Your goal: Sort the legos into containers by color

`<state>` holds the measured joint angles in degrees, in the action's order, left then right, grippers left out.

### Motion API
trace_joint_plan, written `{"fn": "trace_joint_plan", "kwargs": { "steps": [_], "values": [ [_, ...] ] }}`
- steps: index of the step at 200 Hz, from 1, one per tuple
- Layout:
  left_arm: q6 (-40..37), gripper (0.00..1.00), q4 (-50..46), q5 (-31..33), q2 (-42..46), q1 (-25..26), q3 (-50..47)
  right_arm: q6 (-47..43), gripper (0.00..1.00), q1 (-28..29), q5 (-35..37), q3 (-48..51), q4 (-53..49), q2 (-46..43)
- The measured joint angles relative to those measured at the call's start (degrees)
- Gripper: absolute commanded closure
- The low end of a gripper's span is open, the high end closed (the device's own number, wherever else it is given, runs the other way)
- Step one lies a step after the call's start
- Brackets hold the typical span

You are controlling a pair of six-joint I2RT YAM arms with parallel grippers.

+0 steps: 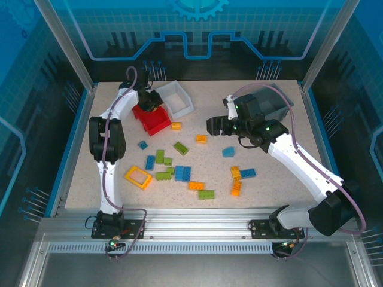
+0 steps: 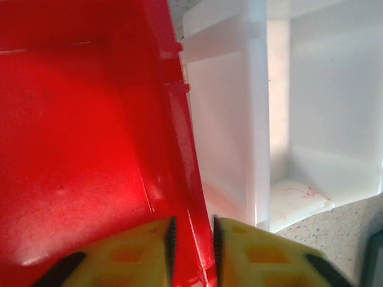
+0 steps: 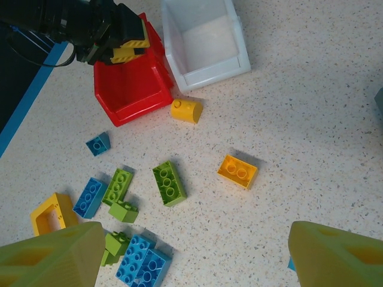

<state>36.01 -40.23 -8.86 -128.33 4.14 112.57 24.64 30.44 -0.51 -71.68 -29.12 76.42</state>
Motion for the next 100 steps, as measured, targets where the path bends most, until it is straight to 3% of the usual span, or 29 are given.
{"fn": "trace_joint_plan", "kwargs": {
  "steps": [14,26,48,100],
  "values": [
    [-0.02,0.22,0.33,0.74,1.66,0.11,-1.73,0.00,0.17,0.00,-0.02,0.00,-0.02,0.00],
    [-0.11,0.04,0.33,1.11,3.37,0.13,-2.86,0.00,0.17,-0.11,-0.22,0.00,-0.02,0.00],
    [0.00,0.01,-0.94,1.31,3.96,0.17,-0.59,0.02,0.17,-0.50,-0.92,0.00,-0.07,0.02],
    [-0.37,0.02,-9.60,1.70,-6.19,0.39,18.47,0.42,0.17,-1.79,-2.01,0.00,-0.87,0.50]
  ]
}}
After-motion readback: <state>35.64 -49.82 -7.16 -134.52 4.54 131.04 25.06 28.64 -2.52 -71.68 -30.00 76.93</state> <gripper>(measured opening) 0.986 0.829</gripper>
